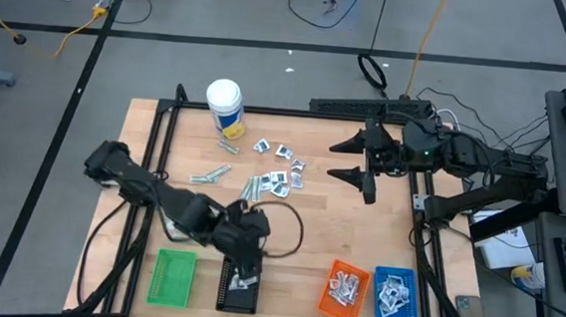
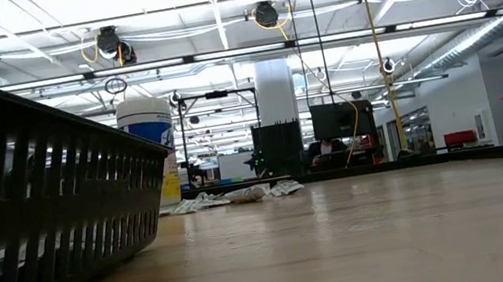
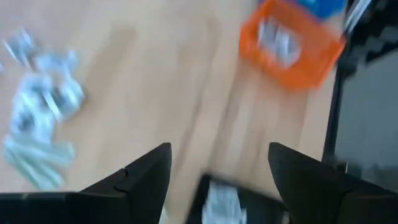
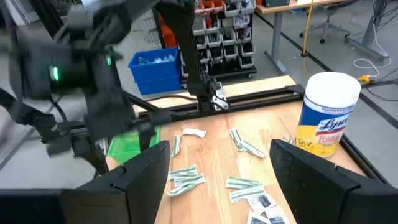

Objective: Pick & Place First Aid Supplies
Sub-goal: Put the towelette pack into the black bin

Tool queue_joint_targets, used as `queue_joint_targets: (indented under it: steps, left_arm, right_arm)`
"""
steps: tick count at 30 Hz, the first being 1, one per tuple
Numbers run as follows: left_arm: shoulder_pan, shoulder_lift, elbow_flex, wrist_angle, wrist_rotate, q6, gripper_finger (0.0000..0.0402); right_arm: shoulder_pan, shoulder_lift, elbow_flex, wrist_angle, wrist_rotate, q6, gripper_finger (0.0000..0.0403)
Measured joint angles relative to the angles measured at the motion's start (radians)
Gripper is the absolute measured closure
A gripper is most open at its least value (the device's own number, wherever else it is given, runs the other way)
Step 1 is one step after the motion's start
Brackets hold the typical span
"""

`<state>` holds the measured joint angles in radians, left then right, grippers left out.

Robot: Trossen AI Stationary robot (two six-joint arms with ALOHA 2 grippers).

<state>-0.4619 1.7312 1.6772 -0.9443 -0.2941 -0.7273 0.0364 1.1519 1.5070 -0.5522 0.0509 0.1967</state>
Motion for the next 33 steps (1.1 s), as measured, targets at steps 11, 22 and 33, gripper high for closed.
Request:
queue_joint_targets:
  steps: [11,22,33]
  left_arm:
    - [0.088,-0.268,-0.276,0.423,-0.107,0.191,0.0143]
    - [0.179,-0.534,-0.583,0.698,-0.033,0.299,0.0112]
    - [0.333,-0.714,-0.737,0.702,0.197,0.335,0.0111]
  right_arm:
    - [0.0,-0.015,-0.091,0.089,0.0,-0.003,0.0133]
    - [0.013,-0.165,-0.628,0.605,0.001,0.036,0.0133]
    - [0.013,-0.241,-1.162,1.29,-0.002,0.112,0.0132]
